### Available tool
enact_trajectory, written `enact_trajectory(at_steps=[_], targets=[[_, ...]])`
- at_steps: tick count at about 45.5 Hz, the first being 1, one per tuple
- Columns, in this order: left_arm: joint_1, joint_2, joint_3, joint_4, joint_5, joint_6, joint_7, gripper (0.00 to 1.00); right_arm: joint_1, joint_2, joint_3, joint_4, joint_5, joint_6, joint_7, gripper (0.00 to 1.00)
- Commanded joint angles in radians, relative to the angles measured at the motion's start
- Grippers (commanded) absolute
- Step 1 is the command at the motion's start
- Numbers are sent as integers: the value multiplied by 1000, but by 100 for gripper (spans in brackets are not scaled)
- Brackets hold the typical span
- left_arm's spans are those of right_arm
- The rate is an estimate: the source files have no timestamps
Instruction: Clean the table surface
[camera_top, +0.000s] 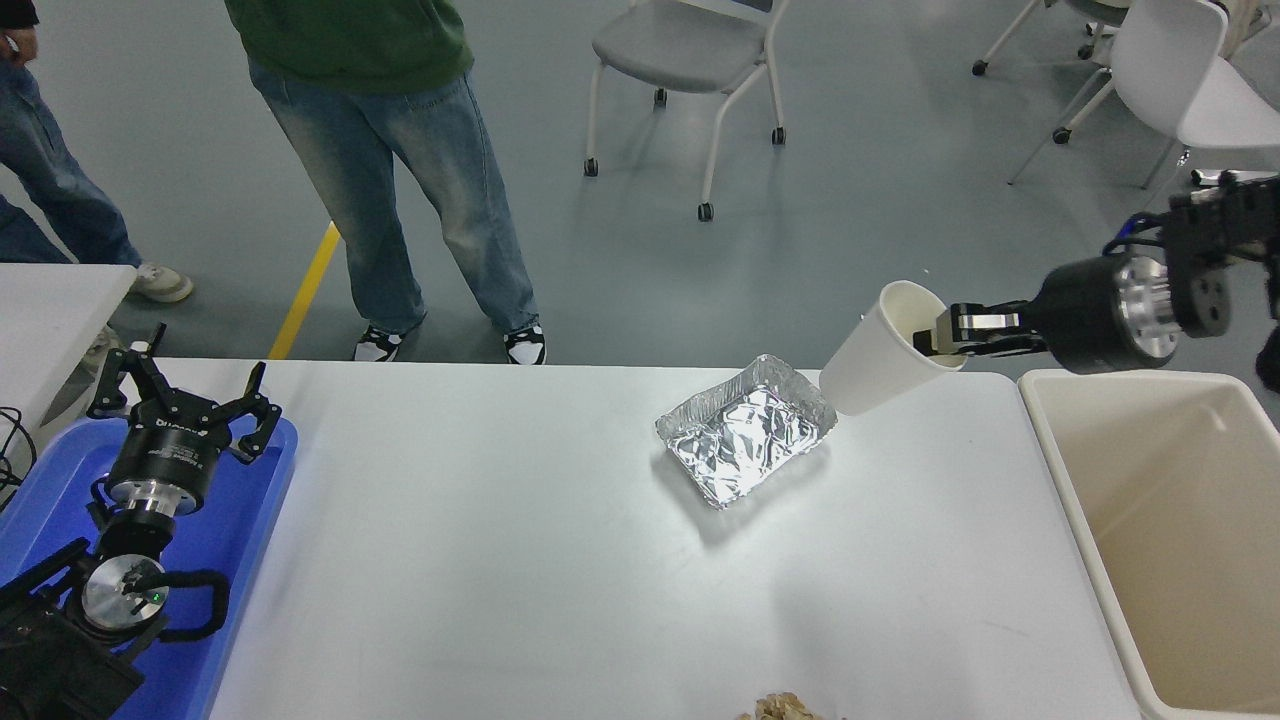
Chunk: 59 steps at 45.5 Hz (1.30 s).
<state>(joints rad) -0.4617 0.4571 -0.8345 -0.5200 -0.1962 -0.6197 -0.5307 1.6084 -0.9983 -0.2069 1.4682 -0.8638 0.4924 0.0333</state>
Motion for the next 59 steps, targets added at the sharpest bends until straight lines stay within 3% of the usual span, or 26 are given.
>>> enact_trajectory(at_steps=[1,33,59], targets=[[0,0,0,0,0,0,0,100,39,-51,21,3,9,63,-1,0],[0,0,0,0,0,0,0,100,24,-49,6,-45,6,61,2,0],[0,0,0,0,0,0,0,100,-154,-2,-2,-476,-38,17,8,0]])
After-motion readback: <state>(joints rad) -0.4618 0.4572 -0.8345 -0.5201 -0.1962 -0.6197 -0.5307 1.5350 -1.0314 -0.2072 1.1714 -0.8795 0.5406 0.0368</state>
